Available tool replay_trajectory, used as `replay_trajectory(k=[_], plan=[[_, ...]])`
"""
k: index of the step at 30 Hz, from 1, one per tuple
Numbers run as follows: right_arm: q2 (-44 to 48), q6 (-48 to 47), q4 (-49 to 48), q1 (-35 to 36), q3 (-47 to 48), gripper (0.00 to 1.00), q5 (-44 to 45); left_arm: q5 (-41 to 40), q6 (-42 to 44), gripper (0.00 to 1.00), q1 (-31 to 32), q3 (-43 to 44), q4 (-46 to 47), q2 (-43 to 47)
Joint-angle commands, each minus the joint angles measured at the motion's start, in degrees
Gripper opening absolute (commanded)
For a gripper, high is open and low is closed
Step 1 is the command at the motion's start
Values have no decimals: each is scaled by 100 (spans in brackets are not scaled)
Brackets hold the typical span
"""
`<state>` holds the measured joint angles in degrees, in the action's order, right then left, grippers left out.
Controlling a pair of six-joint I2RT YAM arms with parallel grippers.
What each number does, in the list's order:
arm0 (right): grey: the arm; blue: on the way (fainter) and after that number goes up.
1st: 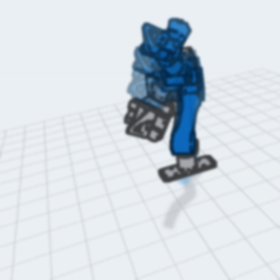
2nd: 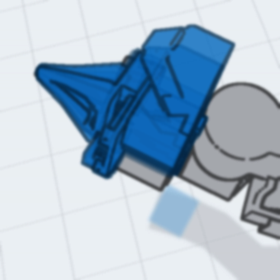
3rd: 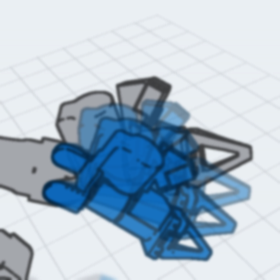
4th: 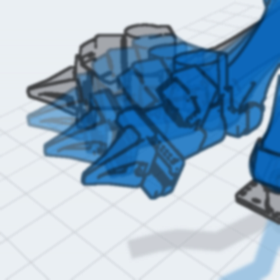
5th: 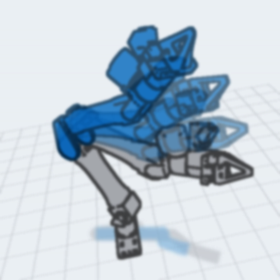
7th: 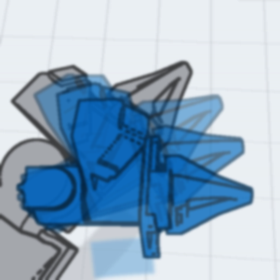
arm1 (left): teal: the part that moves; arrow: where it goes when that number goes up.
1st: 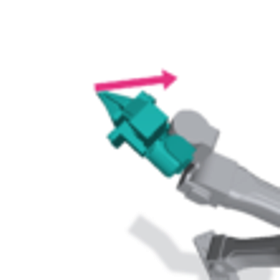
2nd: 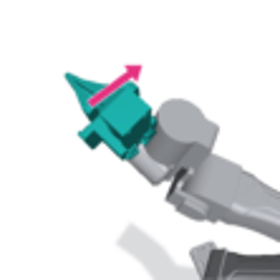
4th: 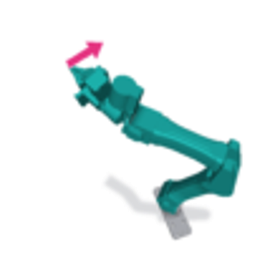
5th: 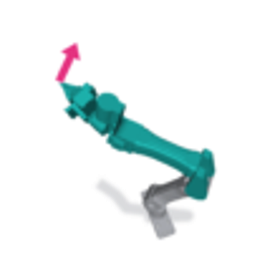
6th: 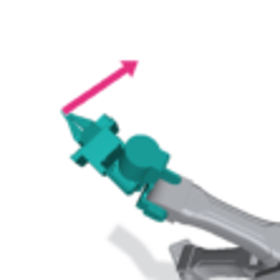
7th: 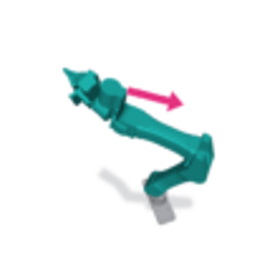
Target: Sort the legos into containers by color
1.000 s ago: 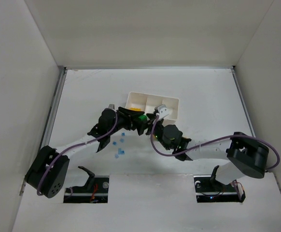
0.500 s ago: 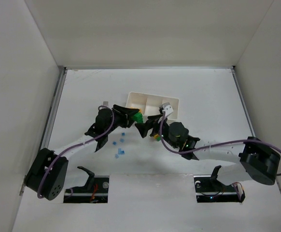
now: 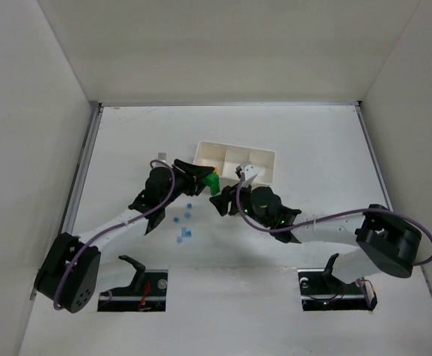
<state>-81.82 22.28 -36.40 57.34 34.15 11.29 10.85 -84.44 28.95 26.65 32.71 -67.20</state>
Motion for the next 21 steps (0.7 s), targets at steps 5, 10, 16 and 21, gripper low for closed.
replay_trajectory(k=[5,10,16,21], plan=[[-44,4,-288,-61,276,66,-57,22,191,10,115,-20,157,67],[-106,4,-297,-70,338,54,-48,31,209,10,194,-2,183,31],[139,39,-359,-87,224,34,14,-13,349,10,89,-73,157,102],[491,30,-34,-87,127,34,-21,-22,508,10,-166,-143,139,93]])
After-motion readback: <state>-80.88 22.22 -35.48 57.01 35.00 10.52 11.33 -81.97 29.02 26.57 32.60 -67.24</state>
